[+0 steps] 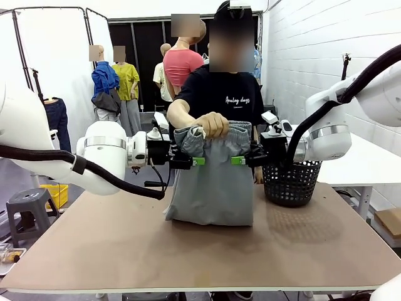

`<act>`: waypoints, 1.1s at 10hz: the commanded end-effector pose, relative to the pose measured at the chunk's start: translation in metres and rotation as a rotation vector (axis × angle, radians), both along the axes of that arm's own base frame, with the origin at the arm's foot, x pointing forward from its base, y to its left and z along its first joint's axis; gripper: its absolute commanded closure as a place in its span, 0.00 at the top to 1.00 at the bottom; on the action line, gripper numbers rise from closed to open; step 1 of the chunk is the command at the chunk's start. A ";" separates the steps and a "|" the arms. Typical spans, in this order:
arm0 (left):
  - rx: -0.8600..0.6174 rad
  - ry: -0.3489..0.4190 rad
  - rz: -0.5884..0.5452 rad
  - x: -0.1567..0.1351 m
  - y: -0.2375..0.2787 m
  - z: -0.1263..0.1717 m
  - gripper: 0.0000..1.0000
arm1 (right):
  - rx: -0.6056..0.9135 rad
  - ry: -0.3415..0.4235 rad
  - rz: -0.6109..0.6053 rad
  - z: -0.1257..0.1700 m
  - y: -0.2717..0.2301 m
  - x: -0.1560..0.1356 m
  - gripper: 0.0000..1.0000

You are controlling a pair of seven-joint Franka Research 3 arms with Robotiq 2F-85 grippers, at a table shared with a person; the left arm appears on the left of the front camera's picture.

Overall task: Fold the training pants.
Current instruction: Release the ends of the Training pants and then grab the overlapped ends.

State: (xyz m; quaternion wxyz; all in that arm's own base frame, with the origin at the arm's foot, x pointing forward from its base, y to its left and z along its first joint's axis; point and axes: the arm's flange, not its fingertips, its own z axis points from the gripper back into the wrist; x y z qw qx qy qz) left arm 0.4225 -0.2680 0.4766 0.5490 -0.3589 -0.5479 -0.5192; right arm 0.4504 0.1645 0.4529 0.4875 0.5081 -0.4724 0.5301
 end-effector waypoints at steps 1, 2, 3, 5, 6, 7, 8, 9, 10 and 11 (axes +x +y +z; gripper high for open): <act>-0.039 -0.031 0.018 0.003 -0.006 -0.003 1.00 | 0.033 -0.015 -0.032 -0.005 0.015 0.007 1.00; -0.044 -0.034 0.013 0.001 -0.008 -0.003 1.00 | 0.031 -0.016 -0.037 -0.005 0.016 0.008 1.00; -0.041 -0.032 0.003 0.003 -0.008 -0.004 1.00 | 0.027 -0.009 -0.056 -0.005 0.017 0.014 1.00; -0.035 -0.039 -0.004 0.001 -0.008 -0.004 1.00 | 0.040 0.010 -0.048 -0.004 0.019 0.013 1.00; -0.039 -0.060 -0.010 0.004 -0.007 -0.005 0.94 | 0.054 0.011 -0.038 -0.002 0.016 0.017 1.00; -0.045 -0.059 -0.002 0.006 -0.005 -0.005 0.74 | 0.051 0.015 -0.036 0.001 0.014 0.021 0.80; -0.057 -0.061 -0.004 0.004 -0.004 -0.005 0.54 | 0.051 0.028 -0.036 0.004 0.015 0.020 0.60; -0.060 -0.063 -0.002 0.005 -0.004 -0.006 0.34 | 0.050 0.032 -0.027 0.007 0.014 0.022 0.40; -0.066 -0.065 -0.002 0.007 -0.003 -0.006 0.14 | 0.041 0.038 -0.010 0.010 0.012 0.024 0.20; -0.084 -0.058 -0.002 0.007 0.000 -0.004 0.00 | 0.036 0.044 0.000 0.012 0.012 0.025 0.00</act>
